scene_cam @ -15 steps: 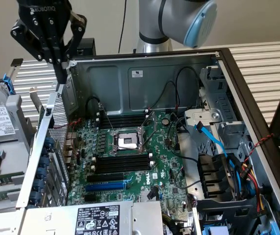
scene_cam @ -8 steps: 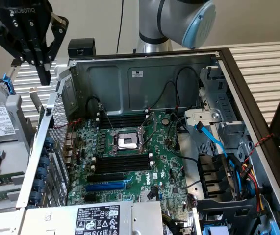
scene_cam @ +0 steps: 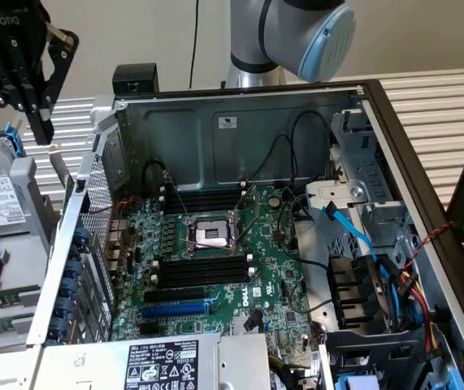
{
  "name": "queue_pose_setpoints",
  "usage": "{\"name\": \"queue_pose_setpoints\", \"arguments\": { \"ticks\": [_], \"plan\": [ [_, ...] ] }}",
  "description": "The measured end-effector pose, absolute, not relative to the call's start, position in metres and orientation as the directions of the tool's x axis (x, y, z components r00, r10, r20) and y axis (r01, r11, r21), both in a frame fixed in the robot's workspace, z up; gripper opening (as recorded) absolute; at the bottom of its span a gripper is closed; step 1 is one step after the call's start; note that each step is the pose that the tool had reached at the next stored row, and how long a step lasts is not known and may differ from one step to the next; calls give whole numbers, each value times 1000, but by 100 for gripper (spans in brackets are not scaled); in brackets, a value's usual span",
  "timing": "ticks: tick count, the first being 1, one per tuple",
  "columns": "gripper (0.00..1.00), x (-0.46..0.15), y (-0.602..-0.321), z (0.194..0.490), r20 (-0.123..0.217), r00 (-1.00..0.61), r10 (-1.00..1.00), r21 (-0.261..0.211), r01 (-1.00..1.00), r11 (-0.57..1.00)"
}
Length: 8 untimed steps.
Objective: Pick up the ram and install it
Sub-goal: 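Reach for the ram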
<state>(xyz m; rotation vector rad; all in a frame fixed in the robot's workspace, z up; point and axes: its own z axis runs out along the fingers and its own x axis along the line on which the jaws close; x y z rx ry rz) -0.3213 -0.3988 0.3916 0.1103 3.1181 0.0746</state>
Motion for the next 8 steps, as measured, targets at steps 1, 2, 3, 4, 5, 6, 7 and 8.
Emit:
{"name": "queue_pose_setpoints", "arguments": {
  "ticks": [1, 2, 3, 4, 5, 6, 7, 8],
  "plan": [
    [12, -326, -399, 391, -19, -997, 71, 49, 70, 996],
    [12, -330, -399, 391, -19, -997, 71, 48, 70, 996],
    [12, -335, -399, 391, -19, -997, 71, 48, 70, 996],
    [12, -340, -399, 390, -19, -997, 71, 48, 70, 996],
    [12, -344, -399, 390, -19, -997, 71, 49, 70, 996],
    [12, -348, -399, 389, -19, -997, 71, 49, 70, 996],
    [12, -353, -399, 388, -19, -997, 71, 48, 70, 996],
    [12, -358, -399, 388, -19, -997, 71, 48, 70, 996]
  ]
}}
